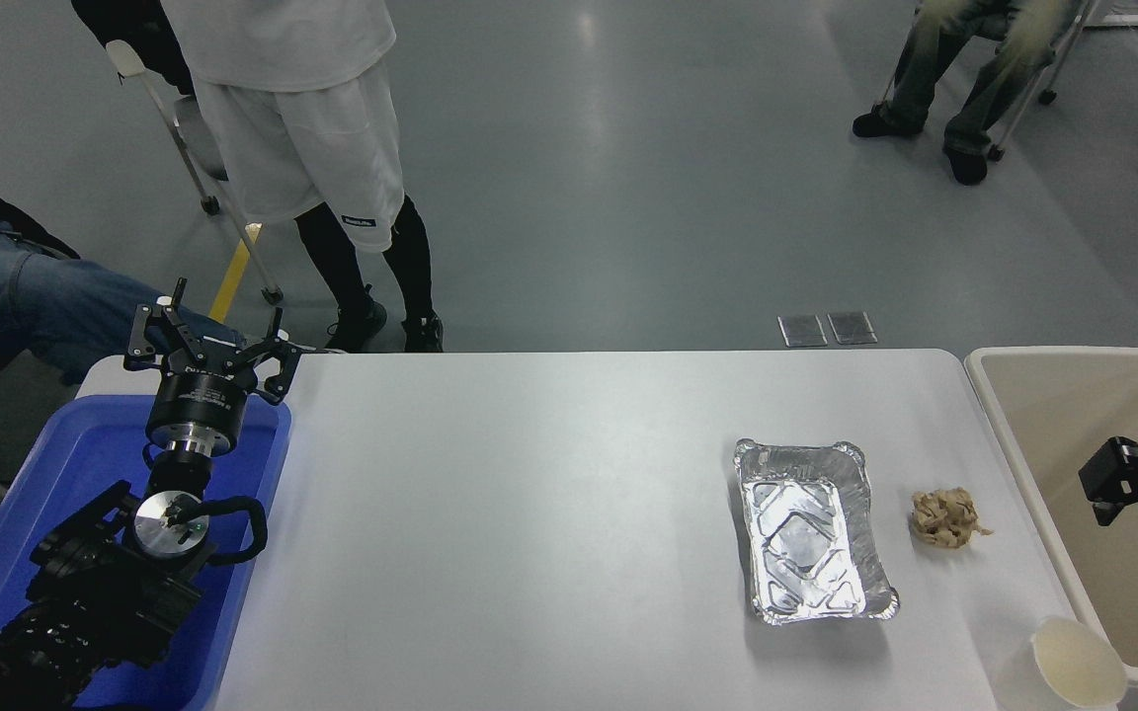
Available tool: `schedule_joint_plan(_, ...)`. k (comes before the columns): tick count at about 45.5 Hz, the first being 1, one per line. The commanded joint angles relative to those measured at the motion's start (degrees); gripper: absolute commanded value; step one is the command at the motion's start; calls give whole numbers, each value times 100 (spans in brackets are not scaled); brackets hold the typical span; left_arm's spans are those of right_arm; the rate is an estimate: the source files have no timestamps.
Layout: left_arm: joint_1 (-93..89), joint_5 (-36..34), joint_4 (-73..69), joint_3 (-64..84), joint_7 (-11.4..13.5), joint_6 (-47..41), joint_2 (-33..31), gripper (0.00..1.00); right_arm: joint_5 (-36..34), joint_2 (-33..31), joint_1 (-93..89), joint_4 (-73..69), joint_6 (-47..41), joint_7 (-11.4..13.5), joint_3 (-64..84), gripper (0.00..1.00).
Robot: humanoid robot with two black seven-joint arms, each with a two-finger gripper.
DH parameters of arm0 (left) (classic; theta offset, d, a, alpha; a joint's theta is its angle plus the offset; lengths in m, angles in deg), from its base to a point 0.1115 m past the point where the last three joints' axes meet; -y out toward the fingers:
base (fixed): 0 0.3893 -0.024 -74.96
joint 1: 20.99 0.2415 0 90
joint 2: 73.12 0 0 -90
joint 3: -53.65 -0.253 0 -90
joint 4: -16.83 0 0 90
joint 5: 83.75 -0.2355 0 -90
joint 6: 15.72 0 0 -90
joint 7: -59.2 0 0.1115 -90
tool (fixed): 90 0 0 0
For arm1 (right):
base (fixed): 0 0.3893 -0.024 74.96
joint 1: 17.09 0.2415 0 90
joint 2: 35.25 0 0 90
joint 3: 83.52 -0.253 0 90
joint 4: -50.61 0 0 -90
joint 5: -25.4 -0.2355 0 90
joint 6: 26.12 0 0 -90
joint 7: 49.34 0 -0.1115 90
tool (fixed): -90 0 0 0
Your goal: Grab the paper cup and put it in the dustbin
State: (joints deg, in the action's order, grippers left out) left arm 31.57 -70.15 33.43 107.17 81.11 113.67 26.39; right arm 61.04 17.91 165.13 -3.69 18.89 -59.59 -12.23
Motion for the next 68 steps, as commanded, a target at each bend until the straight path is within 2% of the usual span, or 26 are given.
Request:
schedule_joint_plan(1, 0, -16, 0, 0, -3, 7, -1, 99, 214, -377, 103, -345, 0, 58, -239, 100)
schedule_joint_plan(12, 0, -16, 0, 0, -3, 7, 8, 99, 170, -438, 96, -486, 0, 66, -388, 100)
schedule_joint_plan(18, 0, -7, 0, 0, -3, 7, 8, 99, 249, -702, -414, -372, 0, 84, -888, 100)
schedule_joint_plan(22, 0, -16, 0, 0, -3, 7, 8, 99, 591, -834, -748, -196, 0, 180, -1240, 100)
schedule_joint_plan(23, 0, -16, 0, 0, -3, 7, 8, 99, 888, -947, -827, -178, 0, 250, -1389, 100)
schedule_joint_plan(26, 0, -16, 0, 0, -3, 7, 8, 99, 1137, -1036, -968, -134, 0, 269, -1557, 100)
schedule_joint_plan(34, 0, -16, 0, 0, -3, 7, 8, 99, 1181, -1291, -1355, -257, 0, 269, -1864, 100)
schedule_joint_plan(54, 0, -7, 0, 0, -3, 7, -1, 99, 1181, -1238, -1874, -266, 0, 304, -2796, 100)
schedule_joint_plan(63, 0, -7, 0, 0, -3, 7, 8, 99, 1225, -1080, -2304, -231, 0, 506, -2954, 100)
schedule_joint_plan(68, 0, -7, 0, 0, -3, 7, 8, 99, 1208, -1054, -2559, -231, 0, 515, -2972, 100)
